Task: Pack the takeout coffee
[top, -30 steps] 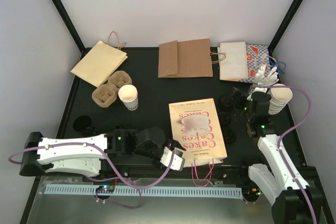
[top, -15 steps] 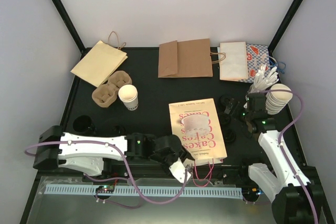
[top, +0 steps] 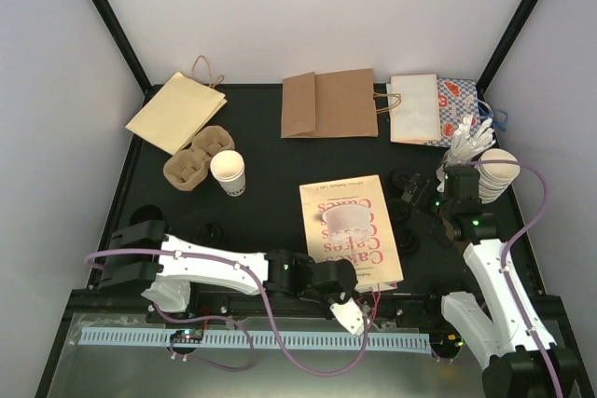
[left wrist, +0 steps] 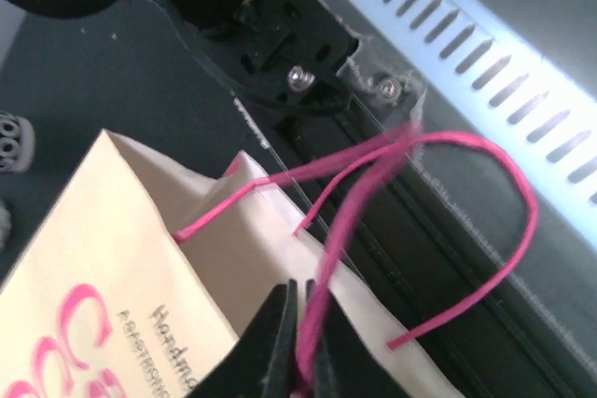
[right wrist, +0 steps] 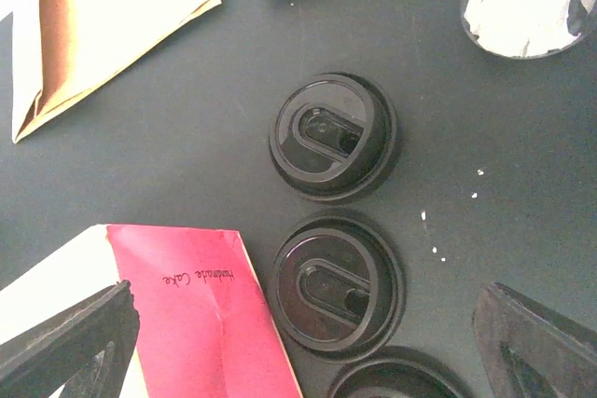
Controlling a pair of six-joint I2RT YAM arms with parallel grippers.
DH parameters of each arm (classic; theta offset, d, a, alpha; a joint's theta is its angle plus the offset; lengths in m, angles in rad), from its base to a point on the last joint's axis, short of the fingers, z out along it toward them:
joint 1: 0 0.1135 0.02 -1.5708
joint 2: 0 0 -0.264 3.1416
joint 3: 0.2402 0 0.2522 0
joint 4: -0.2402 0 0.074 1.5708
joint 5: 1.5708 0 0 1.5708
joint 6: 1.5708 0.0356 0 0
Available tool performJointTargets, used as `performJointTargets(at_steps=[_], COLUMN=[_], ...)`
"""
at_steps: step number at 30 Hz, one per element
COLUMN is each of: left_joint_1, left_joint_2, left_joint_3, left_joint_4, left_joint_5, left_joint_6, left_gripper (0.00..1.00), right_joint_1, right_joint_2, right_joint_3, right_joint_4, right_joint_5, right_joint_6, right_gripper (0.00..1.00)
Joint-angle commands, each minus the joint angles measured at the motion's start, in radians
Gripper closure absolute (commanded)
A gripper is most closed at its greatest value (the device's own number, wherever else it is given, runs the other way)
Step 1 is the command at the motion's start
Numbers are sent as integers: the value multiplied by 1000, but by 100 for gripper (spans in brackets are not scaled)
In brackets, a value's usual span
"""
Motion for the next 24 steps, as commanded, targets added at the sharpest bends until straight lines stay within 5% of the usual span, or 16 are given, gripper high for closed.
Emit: performJointTargets(at_steps=[1, 11, 17, 24], left_joint_1=[-4, 13, 129, 217], left_joint_2=[-21, -265, -388, -450], left_joint_3=[47, 61, 99, 126], left_joint_4=[47, -84, -184, -243], left_joint_5=[-85, -288, -232, -186], left_joint_6=[-45, -275, -445, -492], left_gripper=[98, 98, 98, 98], right_joint_1=[1, 3, 15, 99], right_joint_2=[-4, 80, 146, 180], right_joint_3=[47, 125, 179, 195], right_joint_4=[-52, -137, -166, -249], right_joint_5=[-8, -179, -275, -100], right_joint_6=[-20, -121, -133, -64], right_gripper=[0, 0, 2, 2])
